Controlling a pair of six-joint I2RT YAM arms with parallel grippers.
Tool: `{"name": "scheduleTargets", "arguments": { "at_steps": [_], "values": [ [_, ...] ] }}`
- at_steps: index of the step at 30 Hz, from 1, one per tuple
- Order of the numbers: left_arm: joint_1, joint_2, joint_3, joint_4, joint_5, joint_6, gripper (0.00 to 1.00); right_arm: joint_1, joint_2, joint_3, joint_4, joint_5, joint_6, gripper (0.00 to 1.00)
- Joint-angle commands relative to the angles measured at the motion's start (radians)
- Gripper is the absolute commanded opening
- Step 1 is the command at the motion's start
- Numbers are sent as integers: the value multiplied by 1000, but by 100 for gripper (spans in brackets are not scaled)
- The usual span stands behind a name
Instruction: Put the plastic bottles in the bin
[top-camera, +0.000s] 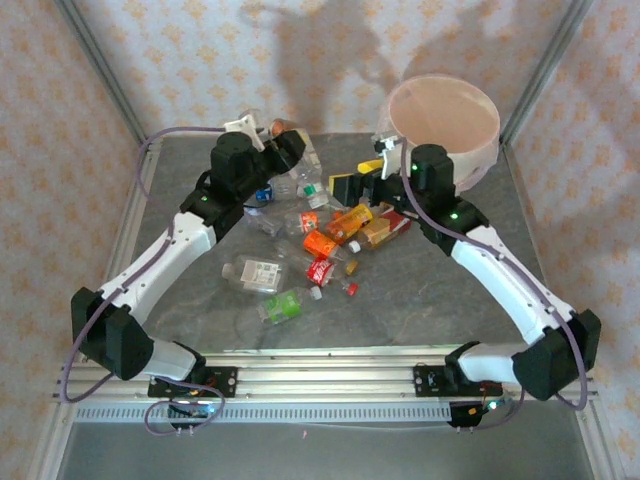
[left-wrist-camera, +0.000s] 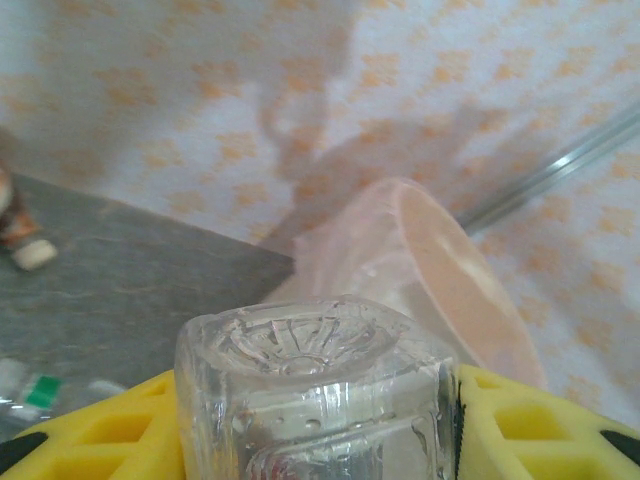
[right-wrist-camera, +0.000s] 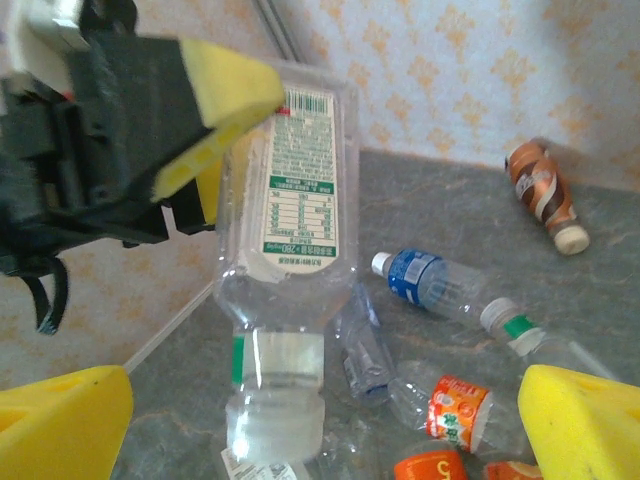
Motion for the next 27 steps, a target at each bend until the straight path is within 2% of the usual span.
{"name": "scheduleTargets", "arguments": {
  "at_steps": [1, 3, 6, 8, 10, 13, 15, 17, 19, 27],
  "values": [
    [-33, 5, 44, 89, 77, 15, 43, 5, 32, 58, 61, -26, 54, 99],
    [-47, 16, 49, 117, 103, 1, 43, 6, 65, 74, 61, -75, 68, 99],
    [-68, 38, 73, 118, 125, -4, 43, 8, 120, 111, 40, -282, 22, 99],
    [-79, 52, 80, 121, 129, -5, 43, 9, 136, 120, 58, -329, 32, 99],
    [-85, 66, 82, 132, 142, -16, 43, 10, 136, 106, 108, -266, 53, 99],
    [-88, 78, 75, 152, 137, -26, 43, 9, 140, 103, 121, -102, 66, 99],
    [-88, 87, 72, 150, 129, -28, 43, 9, 150, 116, 111, -58, 75, 99],
    [-88, 95, 71, 157, 139, -34, 43, 10, 162, 128, 100, -46, 85, 94],
    [-88, 98, 71, 160, 149, -37, 43, 9, 173, 135, 89, -40, 101, 82],
    [-88, 84, 68, 148, 159, -28, 45, 9, 143, 95, 91, -64, 25, 57]
  ]
}}
